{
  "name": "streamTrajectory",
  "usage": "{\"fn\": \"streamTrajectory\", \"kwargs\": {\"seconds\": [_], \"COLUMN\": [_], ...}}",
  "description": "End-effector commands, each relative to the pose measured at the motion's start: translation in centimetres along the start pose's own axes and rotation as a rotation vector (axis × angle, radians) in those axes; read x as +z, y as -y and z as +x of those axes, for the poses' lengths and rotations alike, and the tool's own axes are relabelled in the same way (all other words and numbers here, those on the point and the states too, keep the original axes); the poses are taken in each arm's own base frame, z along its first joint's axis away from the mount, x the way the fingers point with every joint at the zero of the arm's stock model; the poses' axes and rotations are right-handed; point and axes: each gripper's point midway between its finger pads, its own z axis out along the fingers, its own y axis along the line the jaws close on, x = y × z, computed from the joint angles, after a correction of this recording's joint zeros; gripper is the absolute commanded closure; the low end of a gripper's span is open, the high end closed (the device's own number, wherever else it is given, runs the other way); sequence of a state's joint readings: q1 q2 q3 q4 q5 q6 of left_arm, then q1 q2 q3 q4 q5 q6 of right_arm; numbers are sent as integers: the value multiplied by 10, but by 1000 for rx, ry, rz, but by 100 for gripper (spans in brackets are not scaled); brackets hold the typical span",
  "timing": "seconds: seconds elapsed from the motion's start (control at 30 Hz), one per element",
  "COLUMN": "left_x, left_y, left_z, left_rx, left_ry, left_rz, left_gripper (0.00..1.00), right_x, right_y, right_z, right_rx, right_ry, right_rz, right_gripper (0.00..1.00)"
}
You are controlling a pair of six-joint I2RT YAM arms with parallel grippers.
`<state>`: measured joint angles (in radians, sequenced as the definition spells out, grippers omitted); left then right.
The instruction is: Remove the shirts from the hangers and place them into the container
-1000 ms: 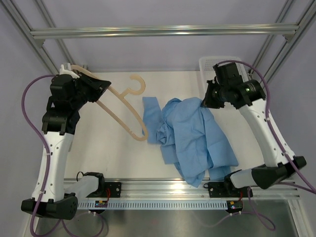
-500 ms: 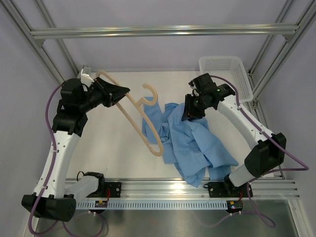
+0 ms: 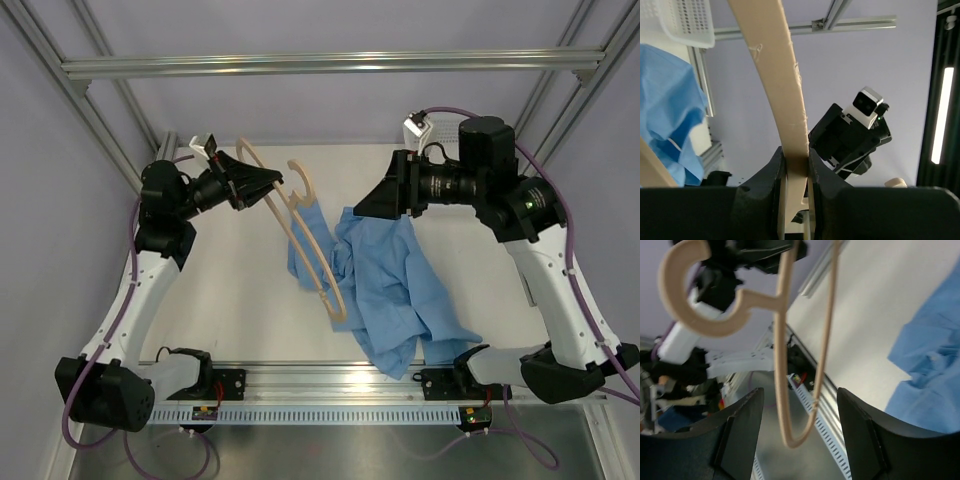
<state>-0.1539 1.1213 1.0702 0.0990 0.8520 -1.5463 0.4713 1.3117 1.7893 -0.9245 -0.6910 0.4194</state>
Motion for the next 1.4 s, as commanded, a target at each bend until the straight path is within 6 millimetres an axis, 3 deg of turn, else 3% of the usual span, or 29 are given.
{"fn": "streamTrajectory", "kwargs": {"seconds": [0.0,0.2,0.47,0.7,1.37], "left_x": [-7,-9,-2,8,15], "left_y": [31,32,50,51,67], "left_z": [14,8,-2,-14,-31], "left_rx": [-28,-141,-134,-139,-175], "left_ry": [-73,-41,-41,-36,-19], "left_rz": [145,220,258,261,332], "left_gripper": [100,100,100,100,100], "right_x": [-2,-8,-11,-14,-4], "right_y": [-42,-63,-78,-94,-82], "right_z": [7,31,54,68,81], "right_rx": [56,64,116,126,174], "right_ry": [-73,-170,-252,-283,-236], "right_rz": [-238,-448,-530,-557,-515], "right_gripper": [31,32,32,33,39]}}
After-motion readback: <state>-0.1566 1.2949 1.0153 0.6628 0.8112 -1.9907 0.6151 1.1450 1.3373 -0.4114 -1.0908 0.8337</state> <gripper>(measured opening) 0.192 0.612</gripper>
